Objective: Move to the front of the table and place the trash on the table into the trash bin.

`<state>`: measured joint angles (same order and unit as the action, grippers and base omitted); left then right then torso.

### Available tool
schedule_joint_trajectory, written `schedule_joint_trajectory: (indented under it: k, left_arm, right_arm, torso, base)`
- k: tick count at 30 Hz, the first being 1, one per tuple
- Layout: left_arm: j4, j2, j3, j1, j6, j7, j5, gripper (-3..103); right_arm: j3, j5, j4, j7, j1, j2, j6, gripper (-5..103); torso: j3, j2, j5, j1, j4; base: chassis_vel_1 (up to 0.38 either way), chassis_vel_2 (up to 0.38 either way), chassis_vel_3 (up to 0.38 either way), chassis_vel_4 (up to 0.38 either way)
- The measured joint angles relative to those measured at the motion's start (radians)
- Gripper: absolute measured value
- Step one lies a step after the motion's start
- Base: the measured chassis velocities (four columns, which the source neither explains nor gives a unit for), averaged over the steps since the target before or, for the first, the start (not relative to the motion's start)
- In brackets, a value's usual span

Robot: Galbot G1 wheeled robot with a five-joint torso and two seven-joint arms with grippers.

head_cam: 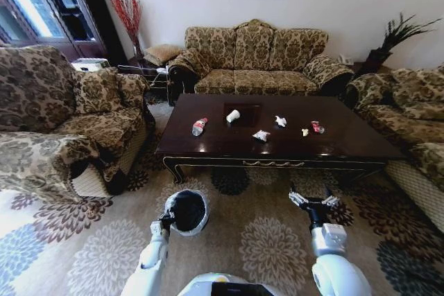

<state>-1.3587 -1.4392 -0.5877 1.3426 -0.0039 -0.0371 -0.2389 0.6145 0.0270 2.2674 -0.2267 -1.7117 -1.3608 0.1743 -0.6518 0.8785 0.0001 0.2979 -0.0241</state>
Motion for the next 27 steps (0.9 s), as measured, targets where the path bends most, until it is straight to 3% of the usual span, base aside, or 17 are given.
schedule_joint_trajectory:
  k: [7, 13, 27]
  left_arm:
    - [-0.017, 0.004, -0.010, 0.002, 0.000, 0.000, -0.010, 3]
    - [-0.125, 0.017, -0.033, 0.019, -0.026, -0.001, -0.044, 3]
    - [-0.563, 0.054, -0.188, 0.178, -0.016, 0.007, -0.141, 3]
  right_arm:
    - [0.000, 0.010, 0.018, 0.005, -0.001, 0.002, 0.004, 100]
    - [0.004, 0.036, 0.049, 0.009, 0.004, 0.022, 0.026, 100]
    - [0.012, 0.067, 0.058, 0.001, 0.047, 0.060, 0.053, 100]
  torso:
    - [0.000, 0.000, -0.0001, 0.000, 0.0003]
    - [0.000, 0.000, -0.0003, 0.000, 0.0004]
    - [0.000, 0.000, -0.0002, 0.000, 0.0002]
  base:
    - [0.000, 0.000, 0.000, 0.000]
    - [0.000, 0.000, 0.000, 0.000]
    - [0.000, 0.000, 0.000, 0.000]
